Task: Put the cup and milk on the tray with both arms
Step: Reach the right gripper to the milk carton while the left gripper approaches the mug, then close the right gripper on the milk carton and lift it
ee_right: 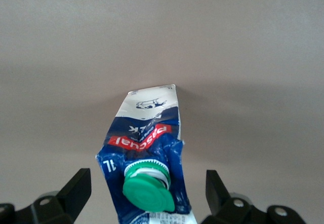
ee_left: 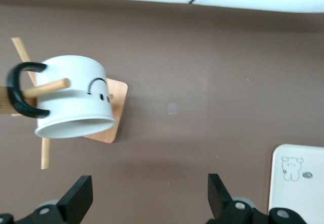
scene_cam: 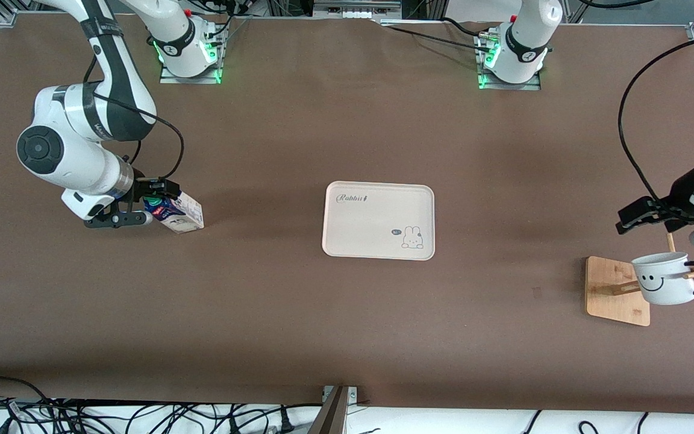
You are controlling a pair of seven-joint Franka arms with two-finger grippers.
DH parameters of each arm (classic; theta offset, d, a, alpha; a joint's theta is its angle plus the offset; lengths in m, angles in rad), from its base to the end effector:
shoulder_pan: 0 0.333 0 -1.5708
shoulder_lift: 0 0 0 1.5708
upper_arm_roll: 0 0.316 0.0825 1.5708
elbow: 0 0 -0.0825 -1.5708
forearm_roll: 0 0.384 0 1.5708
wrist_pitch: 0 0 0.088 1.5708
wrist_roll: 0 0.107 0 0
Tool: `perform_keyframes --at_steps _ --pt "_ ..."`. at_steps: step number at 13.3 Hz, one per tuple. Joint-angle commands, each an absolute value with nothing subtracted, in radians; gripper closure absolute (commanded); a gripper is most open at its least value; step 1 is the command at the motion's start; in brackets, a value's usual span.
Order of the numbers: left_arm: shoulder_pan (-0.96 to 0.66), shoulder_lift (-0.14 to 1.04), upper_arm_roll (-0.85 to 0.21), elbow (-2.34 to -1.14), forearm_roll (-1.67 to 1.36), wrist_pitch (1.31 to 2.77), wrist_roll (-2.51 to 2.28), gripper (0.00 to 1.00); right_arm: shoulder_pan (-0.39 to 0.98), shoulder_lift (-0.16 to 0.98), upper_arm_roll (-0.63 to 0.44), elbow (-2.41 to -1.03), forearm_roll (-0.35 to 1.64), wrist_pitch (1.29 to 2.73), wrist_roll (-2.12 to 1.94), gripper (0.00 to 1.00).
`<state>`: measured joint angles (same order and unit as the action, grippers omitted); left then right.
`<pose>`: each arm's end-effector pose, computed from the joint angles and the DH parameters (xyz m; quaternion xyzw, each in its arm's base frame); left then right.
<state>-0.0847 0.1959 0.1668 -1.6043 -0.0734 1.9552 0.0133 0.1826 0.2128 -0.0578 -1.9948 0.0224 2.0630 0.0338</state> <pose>0.6370 0.0392 0.5294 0.9958 0.0425 0.0796 0.0152 0.5721 0.0739 0.3441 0.9966 0.0396 -0.0721 0.0024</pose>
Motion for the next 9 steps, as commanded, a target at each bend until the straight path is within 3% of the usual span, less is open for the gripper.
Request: perform_keyframes --at_steps 1,2,3,5,6,7,9 --pt "-0.100 0.113 0.169 -1.704 -0.055 2.003 0.018 0.00 0.181 0.181 -0.058 -2.026 0.034 2.077 0.037 0.02" --pt "-0.100 0.115 0.169 -1.704 -0.054 2.028 0.034 0.00 0.179 0.184 -0.058 -2.026 0.034 2.079 0.037 0.07" --pt "-0.103 0.115 0.167 -1.710 -0.055 2.067 0.064 0.00 0.179 0.189 -0.060 -2.026 0.034 2.086 0.037 0.18" --pt "-0.104 0.104 0.169 -1.739 -0.070 2.082 0.064 0.00 0.179 0.195 -0.060 -2.022 0.035 2.086 0.037 0.61" --pt "-0.104 0.106 0.169 -1.743 -0.072 2.089 0.064 0.00 0.175 0.198 -0.060 -2.014 0.035 2.086 0.037 0.72" --pt "-0.103 0.104 0.169 -1.749 -0.075 2.100 0.064 0.00 0.175 0.199 -0.058 -1.997 0.035 2.079 0.037 0.77" --pt "-0.103 0.091 0.169 -1.776 -0.124 2.161 0.064 0.00 0.179 0.204 -0.057 -1.950 0.035 2.068 0.044 0.77"
